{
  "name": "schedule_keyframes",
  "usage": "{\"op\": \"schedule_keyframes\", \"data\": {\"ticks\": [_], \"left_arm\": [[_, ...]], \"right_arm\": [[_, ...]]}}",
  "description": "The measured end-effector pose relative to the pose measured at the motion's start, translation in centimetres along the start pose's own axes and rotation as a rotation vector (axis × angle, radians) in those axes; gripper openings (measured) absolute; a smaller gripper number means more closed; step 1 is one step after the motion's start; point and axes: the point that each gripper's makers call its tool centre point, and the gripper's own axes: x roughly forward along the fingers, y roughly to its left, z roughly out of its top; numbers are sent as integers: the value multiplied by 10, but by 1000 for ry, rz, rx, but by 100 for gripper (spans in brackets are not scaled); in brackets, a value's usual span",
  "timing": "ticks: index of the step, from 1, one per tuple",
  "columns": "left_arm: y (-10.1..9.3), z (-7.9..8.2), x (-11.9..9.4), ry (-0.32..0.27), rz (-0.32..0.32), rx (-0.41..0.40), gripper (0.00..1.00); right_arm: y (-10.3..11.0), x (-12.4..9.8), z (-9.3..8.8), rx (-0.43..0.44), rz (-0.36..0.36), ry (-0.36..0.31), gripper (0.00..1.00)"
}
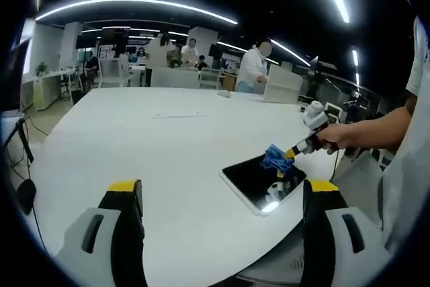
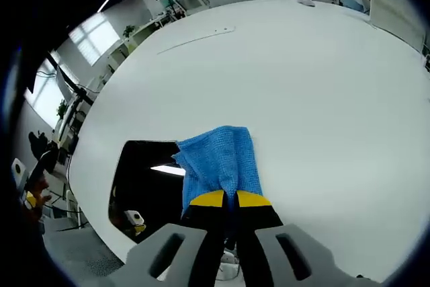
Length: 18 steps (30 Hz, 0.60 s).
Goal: Wipe the mirror surface with the cleaning cloth until all visible marks leave the cleaned area.
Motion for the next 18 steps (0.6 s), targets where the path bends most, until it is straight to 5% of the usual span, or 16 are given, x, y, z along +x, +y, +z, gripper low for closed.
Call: {"op": "schedule_keyframes", "data": {"ticks": [6,18], "left_arm": [[6,-12,1,47,23,-83,99],[0,-15,1,40,-5,-47,99]], "right_arm": [[-3,5,10,-13,-9,-6,0],[-8,16,30,-34,-25,-15,0]]}}
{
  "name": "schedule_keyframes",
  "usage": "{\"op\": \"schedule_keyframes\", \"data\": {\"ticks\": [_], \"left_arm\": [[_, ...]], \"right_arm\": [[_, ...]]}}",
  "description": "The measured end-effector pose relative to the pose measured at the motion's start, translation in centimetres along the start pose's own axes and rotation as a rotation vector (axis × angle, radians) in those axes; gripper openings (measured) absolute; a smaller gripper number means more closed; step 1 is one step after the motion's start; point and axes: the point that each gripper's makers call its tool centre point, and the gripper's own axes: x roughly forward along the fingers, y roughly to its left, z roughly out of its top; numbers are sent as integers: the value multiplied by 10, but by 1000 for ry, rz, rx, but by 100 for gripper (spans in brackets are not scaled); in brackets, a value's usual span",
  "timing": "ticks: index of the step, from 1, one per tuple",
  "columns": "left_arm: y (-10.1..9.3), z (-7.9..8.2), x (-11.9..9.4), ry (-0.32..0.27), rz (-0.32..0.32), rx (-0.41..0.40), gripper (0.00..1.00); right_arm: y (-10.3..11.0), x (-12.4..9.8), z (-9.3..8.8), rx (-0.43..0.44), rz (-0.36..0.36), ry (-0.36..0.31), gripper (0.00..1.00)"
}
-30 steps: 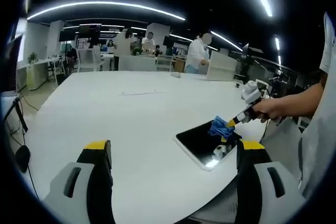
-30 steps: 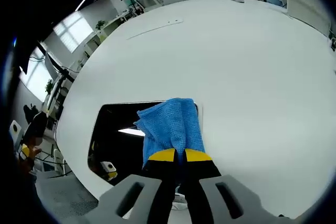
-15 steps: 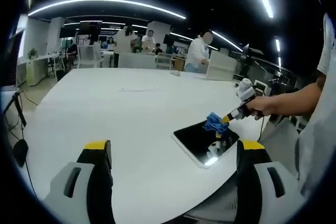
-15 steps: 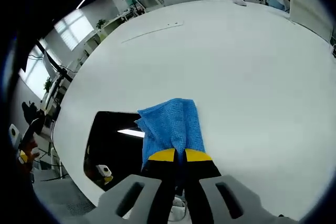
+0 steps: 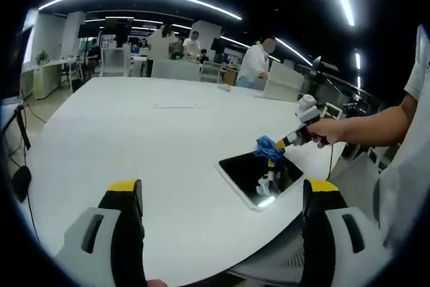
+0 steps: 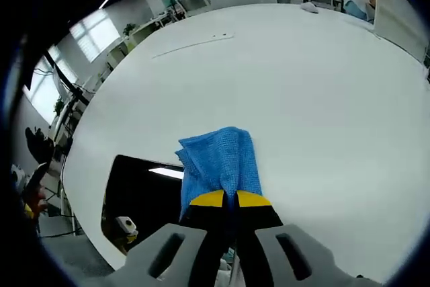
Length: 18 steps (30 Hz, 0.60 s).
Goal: Wipe the mirror surface with the cleaning cloth until all visible marks leave the cleaned area.
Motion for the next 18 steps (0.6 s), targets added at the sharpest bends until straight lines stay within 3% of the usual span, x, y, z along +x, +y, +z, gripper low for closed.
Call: {"op": "schedule_keyframes", "data": {"ticks": [10,18], "left_arm": [[-8,0,0,-2,-14,3,99],[-1,0,-4,0,6,-4,99]], "right_arm": [[-6,9,12,-8,-4,-3,0],[-4,7,11,-8,-8,-12,0]]}}
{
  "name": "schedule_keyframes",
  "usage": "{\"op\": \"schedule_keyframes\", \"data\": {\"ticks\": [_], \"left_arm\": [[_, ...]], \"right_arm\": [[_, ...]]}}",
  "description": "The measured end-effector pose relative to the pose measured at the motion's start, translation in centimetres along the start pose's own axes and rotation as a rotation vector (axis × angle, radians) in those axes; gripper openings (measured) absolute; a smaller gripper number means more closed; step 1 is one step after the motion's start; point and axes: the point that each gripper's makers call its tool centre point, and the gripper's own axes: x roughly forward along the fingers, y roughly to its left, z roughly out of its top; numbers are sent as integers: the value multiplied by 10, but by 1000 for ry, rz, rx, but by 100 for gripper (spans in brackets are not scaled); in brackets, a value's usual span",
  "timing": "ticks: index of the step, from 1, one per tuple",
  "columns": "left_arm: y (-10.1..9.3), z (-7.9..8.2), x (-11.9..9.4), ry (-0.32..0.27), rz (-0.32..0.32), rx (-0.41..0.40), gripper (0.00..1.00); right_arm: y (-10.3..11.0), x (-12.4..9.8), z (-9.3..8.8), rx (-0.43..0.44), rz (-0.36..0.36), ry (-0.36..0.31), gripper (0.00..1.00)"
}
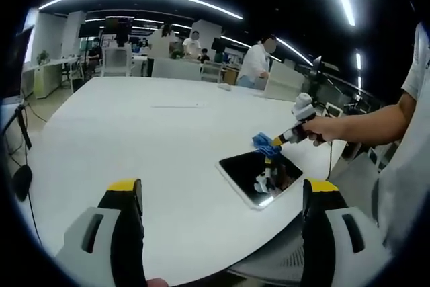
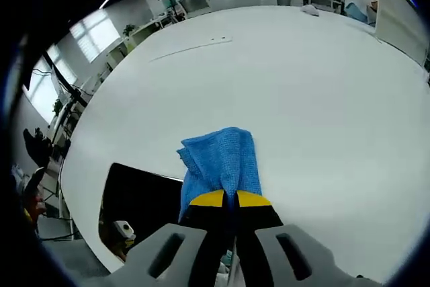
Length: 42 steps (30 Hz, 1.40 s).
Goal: Wipe the mirror surface with the cleaning cloth until all visible marks leave the cleaned area.
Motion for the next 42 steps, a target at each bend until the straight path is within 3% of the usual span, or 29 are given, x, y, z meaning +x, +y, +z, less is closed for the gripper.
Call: {"op": "schedule_keyframes", "data": {"ticks": [7,12,24,28,42], "left_arm": [[1,5,-1,-23,13,-7,99],[-1,3,1,-6,-3,-23,99],[-5,5,4,-14,-18,-11,99],[-4,8,6,-17,-18,-6,99],[-4,12,10,-16,-25,4,99]], "right_arm": [[0,0,0,-2,3,-10,0],[0,-9,2,-12,4,-18,0],[-31,-41,20,-10,-13,-71,0],[-42,-53,22,-51,-43,-80,0],[-71,-80,27,-34,-63,-106,0]]}}
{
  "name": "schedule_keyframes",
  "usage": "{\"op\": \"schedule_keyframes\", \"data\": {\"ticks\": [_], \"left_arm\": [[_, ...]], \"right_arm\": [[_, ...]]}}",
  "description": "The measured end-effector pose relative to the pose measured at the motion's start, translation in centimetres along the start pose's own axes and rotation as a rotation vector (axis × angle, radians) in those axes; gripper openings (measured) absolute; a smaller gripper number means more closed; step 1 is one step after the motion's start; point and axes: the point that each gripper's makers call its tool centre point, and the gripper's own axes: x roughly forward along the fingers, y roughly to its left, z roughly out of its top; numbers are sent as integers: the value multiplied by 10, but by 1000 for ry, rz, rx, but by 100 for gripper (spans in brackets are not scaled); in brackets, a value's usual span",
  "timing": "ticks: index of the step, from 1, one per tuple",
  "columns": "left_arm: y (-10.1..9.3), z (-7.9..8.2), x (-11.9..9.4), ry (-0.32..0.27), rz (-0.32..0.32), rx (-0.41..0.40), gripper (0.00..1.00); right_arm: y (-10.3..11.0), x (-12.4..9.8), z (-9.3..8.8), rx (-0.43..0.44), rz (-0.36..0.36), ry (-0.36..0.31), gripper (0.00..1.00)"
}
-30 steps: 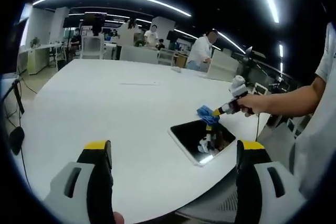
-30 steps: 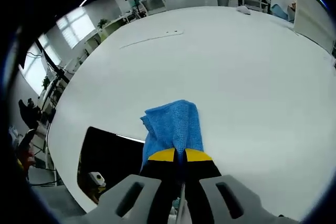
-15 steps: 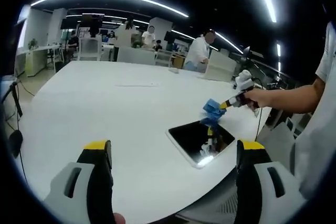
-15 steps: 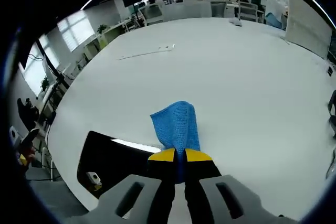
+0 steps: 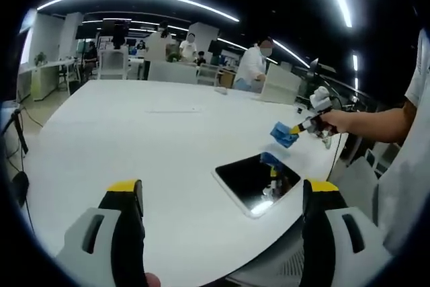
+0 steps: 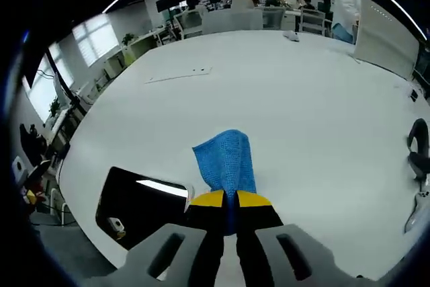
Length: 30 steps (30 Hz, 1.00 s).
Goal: Wipe the mirror surface with the cleaning cloth until all visible marks leave the cleaned area.
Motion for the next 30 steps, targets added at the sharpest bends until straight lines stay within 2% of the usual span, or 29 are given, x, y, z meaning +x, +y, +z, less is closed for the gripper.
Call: {"op": "schedule_keyframes", "data": {"ticks": [10,15,22,25,27,30], "left_arm": [[1,2,0,-2,3,1,99],[0,0,-1,2,3,1,99],[-1,-3,-1,14,1,-1,98],[0,-2,-1,11,3,-1,98],[0,-1,-2,7,8,1,99],[2,-2,-3,8,13,-1,98]], "right_arm": [[-4,1,-6,24,-6,3,0],[-6,9,-15,48,0,16,0],[-3,21,-37,59,-11,49,0],[-8,32,-52,75,-22,83,0],[-11,39,-59,64,-33,100,0],[-14,43,-75,-9,-49,149,0]]}}
